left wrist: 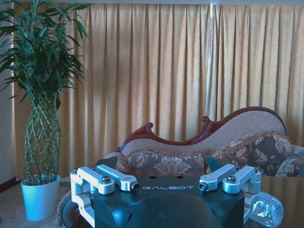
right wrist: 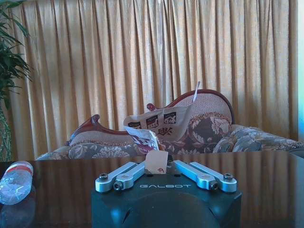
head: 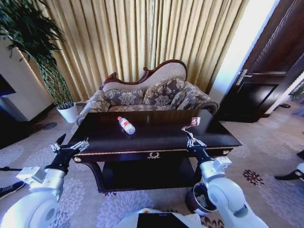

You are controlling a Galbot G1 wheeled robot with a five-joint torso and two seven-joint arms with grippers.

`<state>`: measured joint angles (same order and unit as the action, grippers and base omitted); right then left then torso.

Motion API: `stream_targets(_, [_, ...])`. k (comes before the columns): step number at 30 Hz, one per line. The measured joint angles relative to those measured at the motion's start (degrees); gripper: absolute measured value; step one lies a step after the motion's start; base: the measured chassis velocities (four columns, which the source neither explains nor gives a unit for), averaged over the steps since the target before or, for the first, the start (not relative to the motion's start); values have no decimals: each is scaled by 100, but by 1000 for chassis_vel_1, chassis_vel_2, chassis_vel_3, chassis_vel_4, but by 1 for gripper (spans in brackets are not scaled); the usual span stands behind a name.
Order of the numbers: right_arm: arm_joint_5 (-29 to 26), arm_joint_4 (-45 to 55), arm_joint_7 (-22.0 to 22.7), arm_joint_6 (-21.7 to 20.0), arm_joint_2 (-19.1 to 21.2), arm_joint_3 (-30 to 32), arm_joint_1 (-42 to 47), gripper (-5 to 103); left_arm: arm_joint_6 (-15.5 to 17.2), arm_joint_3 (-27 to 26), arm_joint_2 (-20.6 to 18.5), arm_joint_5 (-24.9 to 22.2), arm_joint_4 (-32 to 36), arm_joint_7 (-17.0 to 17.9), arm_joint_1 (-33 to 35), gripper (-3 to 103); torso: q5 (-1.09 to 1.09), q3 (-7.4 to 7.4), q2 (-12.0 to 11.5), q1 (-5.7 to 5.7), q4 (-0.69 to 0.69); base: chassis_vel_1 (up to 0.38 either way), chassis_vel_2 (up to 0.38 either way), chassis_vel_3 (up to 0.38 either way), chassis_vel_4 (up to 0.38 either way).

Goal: Move to the front of the table and place the trash on the table into the trash bin.

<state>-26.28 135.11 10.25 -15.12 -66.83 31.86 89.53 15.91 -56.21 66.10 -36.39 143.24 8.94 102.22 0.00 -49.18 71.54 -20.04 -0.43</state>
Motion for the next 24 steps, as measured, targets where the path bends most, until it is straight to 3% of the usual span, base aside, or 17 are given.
stream_targets(18, [-108, -55, -20, -14, 131, 56, -72, 0, 33, -173, 87, -154, 0, 33, -91, 100, 0, 1, 0, 1, 0, 105, -108, -103, 98])
stream_targets(24, [-109, -16, -21, -21, 146, 61, -60, 0, -110, -301, 55, -205, -82, -161, -115, 100, 0, 1, 0, 0, 0, 89, -83, -83, 81])
